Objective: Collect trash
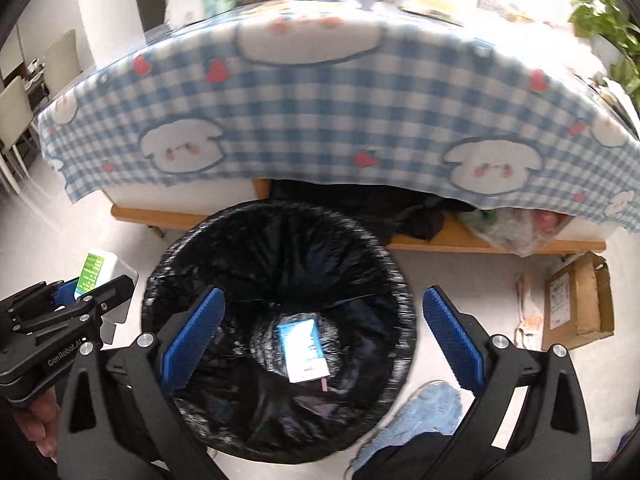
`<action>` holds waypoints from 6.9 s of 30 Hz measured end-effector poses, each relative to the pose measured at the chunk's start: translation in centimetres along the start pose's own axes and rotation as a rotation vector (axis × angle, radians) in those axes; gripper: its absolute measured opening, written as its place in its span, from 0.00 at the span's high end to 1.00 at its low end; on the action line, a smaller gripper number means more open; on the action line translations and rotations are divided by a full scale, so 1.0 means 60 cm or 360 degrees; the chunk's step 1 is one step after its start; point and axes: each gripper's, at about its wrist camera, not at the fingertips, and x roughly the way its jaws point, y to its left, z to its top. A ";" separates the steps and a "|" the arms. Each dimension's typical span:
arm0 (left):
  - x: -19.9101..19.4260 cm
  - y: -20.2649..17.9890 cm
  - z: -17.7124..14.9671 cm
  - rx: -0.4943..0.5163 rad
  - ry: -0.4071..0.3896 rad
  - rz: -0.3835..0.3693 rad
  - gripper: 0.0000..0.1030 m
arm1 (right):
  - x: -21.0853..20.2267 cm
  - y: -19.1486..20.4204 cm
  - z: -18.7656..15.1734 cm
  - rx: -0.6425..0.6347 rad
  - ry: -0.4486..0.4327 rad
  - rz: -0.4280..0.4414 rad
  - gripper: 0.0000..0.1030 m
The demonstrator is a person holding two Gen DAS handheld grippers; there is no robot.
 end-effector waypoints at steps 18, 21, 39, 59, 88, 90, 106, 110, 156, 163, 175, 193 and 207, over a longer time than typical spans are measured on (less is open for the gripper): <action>0.040 -0.127 0.006 0.0143 0.0067 -0.0036 0.59 | 0.005 -0.167 -0.038 0.0200 0.0051 -0.0108 0.07; 0.048 -0.144 0.004 0.0163 0.0082 -0.0037 0.59 | 0.009 -0.179 -0.045 0.0204 0.0062 -0.0115 0.07; 0.047 -0.165 0.004 0.0192 0.0068 -0.0023 0.34 | 0.009 -0.190 -0.048 0.0205 0.0053 -0.0112 0.07; -0.078 -0.147 0.060 0.0157 -0.0151 -0.0037 0.06 | -0.087 -0.180 0.002 0.0179 -0.0136 -0.0108 0.07; -0.217 -0.125 0.187 0.0173 -0.0286 -0.0016 0.06 | -0.224 -0.174 0.148 0.0124 -0.0363 -0.0127 0.07; -0.227 -0.127 0.202 0.0191 -0.0306 -0.0010 0.06 | -0.228 -0.174 0.162 0.0115 -0.0367 -0.0143 0.07; -0.202 -0.093 0.364 0.0155 -0.0297 0.0025 0.06 | -0.157 -0.192 0.307 0.0116 -0.0306 -0.0157 0.07; -0.171 -0.083 0.396 0.0131 -0.0261 0.0022 0.06 | -0.123 -0.202 0.338 0.0156 -0.0274 -0.0133 0.07; 0.022 -0.083 0.535 0.0174 -0.0043 0.0117 0.55 | 0.080 -0.273 0.463 0.0274 0.0065 -0.0131 0.76; 0.013 -0.085 0.529 0.0168 -0.0054 0.0101 0.55 | 0.072 -0.271 0.464 0.0282 0.0039 -0.0135 0.76; -0.030 -0.095 0.500 0.0179 -0.0094 0.0058 0.55 | 0.030 -0.255 0.450 0.0276 -0.0009 -0.0132 0.76; -0.109 -0.096 0.432 0.0177 -0.0153 0.0029 0.55 | -0.045 -0.236 0.389 0.0253 -0.0070 -0.0153 0.76; -0.151 -0.103 0.373 0.0180 -0.0166 0.0006 0.55 | -0.093 -0.223 0.338 0.0243 -0.0098 -0.0147 0.76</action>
